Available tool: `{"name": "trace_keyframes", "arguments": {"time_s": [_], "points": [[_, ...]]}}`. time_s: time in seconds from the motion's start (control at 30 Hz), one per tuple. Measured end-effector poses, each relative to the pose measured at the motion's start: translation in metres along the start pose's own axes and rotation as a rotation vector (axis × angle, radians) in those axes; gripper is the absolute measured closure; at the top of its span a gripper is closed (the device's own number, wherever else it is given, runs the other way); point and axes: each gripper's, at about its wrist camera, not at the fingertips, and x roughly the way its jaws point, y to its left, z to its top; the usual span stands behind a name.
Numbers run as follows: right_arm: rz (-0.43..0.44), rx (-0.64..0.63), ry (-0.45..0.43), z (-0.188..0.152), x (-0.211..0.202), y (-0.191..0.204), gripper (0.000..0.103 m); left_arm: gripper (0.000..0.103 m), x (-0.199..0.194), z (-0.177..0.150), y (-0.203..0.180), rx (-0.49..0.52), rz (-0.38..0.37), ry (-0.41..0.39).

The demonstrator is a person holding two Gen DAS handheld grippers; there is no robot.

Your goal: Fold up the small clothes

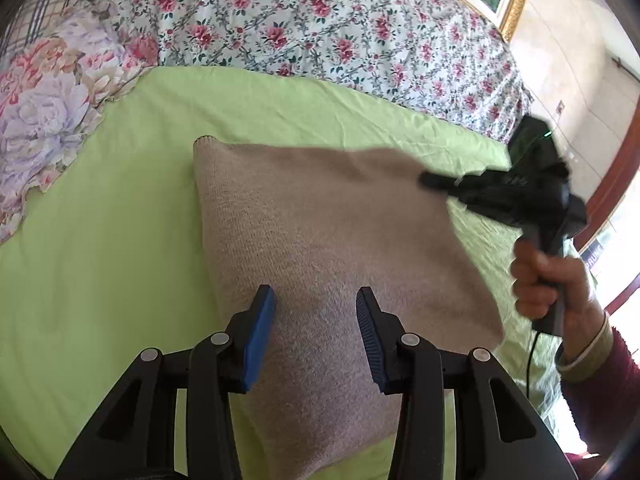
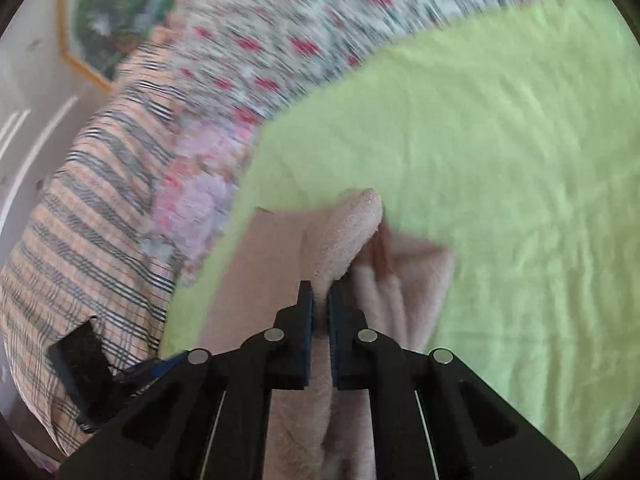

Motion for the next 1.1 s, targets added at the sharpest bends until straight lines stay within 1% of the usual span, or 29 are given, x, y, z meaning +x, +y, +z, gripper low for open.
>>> {"name": "trace_keyframes", "arguments": {"time_s": [0.03,0.1,0.13,0.2,0.27,0.4,0.43,0.47,0.53,0.57,0.6,0.63,0.67,0.73,0.77,0.8,0.83,0.9,0.93,0.97,1.03,1.07,1.1], "points": [[-0.012,-0.012,0.001,0.0,-0.001,0.001,0.095,0.06,0.003,-0.002,0.001,-0.001,-0.003,0.01],[-0.076,-0.028,0.035,-0.003,0.008,-0.005,0.095,0.061,0.012,-0.006,0.001,-0.002,0.005,0.04],[-0.119,-0.026,0.065,-0.006,0.017,-0.011,0.095,0.061,0.019,-0.008,0.0,0.002,0.018,0.057],[-0.181,-0.028,0.114,-0.015,0.034,-0.023,0.095,0.06,0.024,-0.011,-0.002,0.013,0.036,0.06],[-0.201,-0.026,0.133,-0.02,0.042,-0.03,0.095,0.06,0.028,-0.013,-0.002,0.02,0.042,0.061],[-0.225,-0.014,0.12,-0.02,0.041,-0.031,0.094,0.06,0.033,-0.017,-0.003,0.024,0.053,0.057],[-0.235,-0.003,0.111,-0.019,0.036,-0.03,0.091,0.06,0.033,-0.018,-0.005,0.033,0.062,0.055],[-0.239,0.007,0.104,-0.018,0.032,-0.028,0.089,0.06,0.032,-0.019,-0.007,0.039,0.065,0.054],[-0.226,0.004,0.062,-0.019,0.013,-0.016,0.089,0.06,0.03,-0.021,-0.007,0.044,0.065,0.053],[-0.204,-0.01,0.042,-0.022,0.007,-0.007,0.088,0.06,0.029,-0.021,-0.006,0.044,0.061,0.052],[-0.157,-0.038,0.031,-0.026,0.0,0.006,0.088,0.06,0.028,-0.022,-0.005,0.041,0.053,0.05],[-0.126,-0.06,0.039,-0.03,-0.001,0.014,0.088,0.06,0.027,-0.022,-0.004,0.038,0.047,0.048],[-0.103,-0.086,0.065,-0.036,0.001,0.022,0.088,0.06,0.027,-0.023,-0.005,0.038,0.045,0.048],[-0.119,-0.11,0.128,-0.048,0.01,0.027,0.088,0.06,0.026,-0.023,-0.005,0.044,0.047,0.051],[-0.159,-0.126,0.159,-0.056,0.015,0.024,0.088,0.06,0.026,-0.023,-0.005,0.046,0.049,0.053],[-0.189,-0.136,0.176,-0.062,0.017,0.019,0.091,0.06,0.025,-0.024,-0.006,0.049,0.049,0.054],[-0.201,-0.137,0.186,-0.067,0.02,0.011,0.092,0.06,0.024,-0.025,-0.007,0.055,0.047,0.054],[-0.164,-0.081,0.168,-0.068,0.016,-0.002,0.096,0.06,0.021,-0.029,-0.011,0.071,0.055,0.053],[-0.163,-0.067,0.167,-0.067,0.014,-0.004,0.096,0.06,0.019,-0.031,-0.012,0.076,0.058,0.052],[-0.18,-0.069,0.164,-0.066,0.01,-0.001,0.097,0.06,0.015,-0.035,-0.013,0.078,0.06,0.05],[-0.204,-0.106,0.144,-0.069,-0.002,0.013,0.095,0.062,0.006,-0.041,-0.014,0.066,0.064,0.053],[-0.193,-0.125,0.133,-0.071,-0.007,0.024,0.091,0.062,-0.001,-0.045,-0.013,0.058,0.059,0.049],[-0.159,-0.145,0.124,-0.075,-0.015,0.034,0.091,0.062,-0.01,-0.05,-0.013,0.051,0.049,0.036]]}}
